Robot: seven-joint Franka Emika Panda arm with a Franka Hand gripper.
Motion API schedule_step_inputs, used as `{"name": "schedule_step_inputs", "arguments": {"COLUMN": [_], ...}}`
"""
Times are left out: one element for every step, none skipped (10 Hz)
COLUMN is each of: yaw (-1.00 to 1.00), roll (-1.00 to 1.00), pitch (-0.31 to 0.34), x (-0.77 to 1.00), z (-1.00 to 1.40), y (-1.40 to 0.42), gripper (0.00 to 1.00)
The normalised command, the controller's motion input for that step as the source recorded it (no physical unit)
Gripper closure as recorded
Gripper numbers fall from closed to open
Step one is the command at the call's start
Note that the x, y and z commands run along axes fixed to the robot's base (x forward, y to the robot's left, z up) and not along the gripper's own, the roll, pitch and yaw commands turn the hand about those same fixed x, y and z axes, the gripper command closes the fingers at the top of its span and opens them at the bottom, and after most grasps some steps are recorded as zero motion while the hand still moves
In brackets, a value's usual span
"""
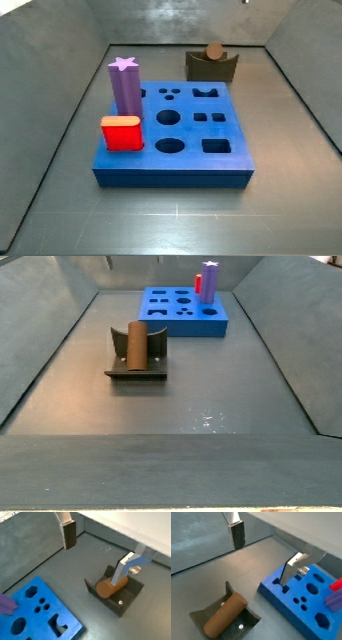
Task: Pick up the round object. Move up. Place the round object on the fixture. Regrasp the round object. Move to above the board. Insert the round object.
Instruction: Regrasp the round object.
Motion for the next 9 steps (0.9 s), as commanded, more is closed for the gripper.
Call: {"name": "schedule_step_inputs", "arguments": {"yaw": [0.03, 0.03, 0.03, 0.03, 0.03, 0.03, 0.03, 0.03, 0.03], "roll": [1.0, 1.0, 1.0, 1.0, 1.0, 1.0, 1.0, 1.0, 1.0], "pitch": [-0.028, -0.031, -0.036, -0.04, -0.044, -0.047, -0.048, -0.048, -0.047], "x": [-0.02, -0.02, -0.02, -0.01, -0.01, -0.01, -0.01, -0.02, -0.02], "z": [0.01, 0.01, 0.01, 0.01, 0.01, 0.01, 0.01, 0.0, 0.01], "y": [-0.03, -0.02, -0.02, -0.02, -0.02, -0.02, -0.02, -0.02, -0.02], "gripper": [0.0, 0.0, 0.0, 0.0, 0.0, 0.0, 0.0, 0.0, 0.0]}}
